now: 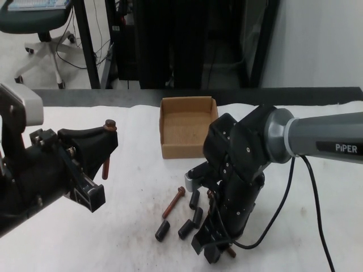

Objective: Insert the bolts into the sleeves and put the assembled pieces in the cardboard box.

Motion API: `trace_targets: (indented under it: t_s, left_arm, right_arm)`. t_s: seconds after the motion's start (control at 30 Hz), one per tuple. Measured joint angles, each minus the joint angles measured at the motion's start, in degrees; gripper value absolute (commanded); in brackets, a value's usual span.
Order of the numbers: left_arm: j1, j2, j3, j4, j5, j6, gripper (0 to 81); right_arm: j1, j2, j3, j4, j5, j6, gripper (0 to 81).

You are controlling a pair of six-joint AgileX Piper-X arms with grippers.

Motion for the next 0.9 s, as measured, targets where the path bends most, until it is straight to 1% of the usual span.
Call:
trace_targets:
  t_s: [0.13, 0.17, 0.2, 0.27, 0.47, 0.53, 0.6, 0.63, 0.67, 0.7, 0.8, 0.87, 0.9]
  left_arm:
    - [0.0, 0.0, 0.0, 0.0, 0.0, 0.0, 0.4]
    - [0.0, 0.0, 0.0, 0.0, 0.0, 0.0, 0.4]
    - [0.0, 0.0, 0.0, 0.0, 0.0, 0.0, 0.4]
    - [0.0, 0.0, 0.0, 0.0, 0.0, 0.0, 0.4]
    - [0.0, 0.0, 0.0, 0.0, 0.18, 0.0, 0.4]
    - [0.0, 0.0, 0.0, -0.61, 1.6, -1.78, 0.4]
    - [0.0, 0.0, 0.0, -3.16, 4.31, -5.95, 0.4]
    - [0.0, 0.0, 0.1, -5.39, 6.1, -9.27, 0.4]
    - [0.0, 0.0, 0.05, -7.58, 7.43, -12.08, 0.4]
    - [0.0, 0.0, 0.05, -8.13, 7.76, -12.73, 0.4]
    - [0.0, 0.0, 0.05, -16.61, 10.78, -21.57, 0.4]
    - [0.0, 0.0, 0.05, -21.81, 11.38, -27.25, 0.2]
    - [0.0, 0.12, 0.05, -24.39, 11.63, -30.41, 0.2]
  right_arm:
    - [0.0, 0.0, 0.0, -0.21, 0.0, 0.0, 24.2]
    - [0.0, 0.0, 0.0, -0.37, 0.0, 0.0, 21.8]
    - [0.0, 0.14, 0.0, -0.37, 0.0, 0.0, 16.8]
    - [0.0, 0.15, 0.0, -0.37, 0.0, 0.0, 0.0]
    - [0.0, 0.51, -0.21, 0.47, -0.54, 0.0, 0.9]
    - [-0.1, 0.33, -0.21, 0.96, -2.74, 0.0, 0.9]
    - [-0.18, 0.03, -0.21, 1.24, -4.25, 0.24, 0.9]
    - [-0.55, -1.29, 0.28, 1.29, -7.37, 0.81, 0.9]
    - [-0.76, -2.54, 0.43, 1.1, -8.9, 1.24, 0.9]
    - [-1.15, -4.29, 0.42, 0.54, -10.25, 1.81, 0.9]
    - [-3.14, -11.07, 0.51, -3.8, -13.62, 2.78, 0.9]
    - [-4.55, -16.09, 0.51, -6.79, -14.9, 2.9, 0.9]
    - [-5.29, -18.25, 0.51, -8.35, -17.97, 2.89, 0.9]
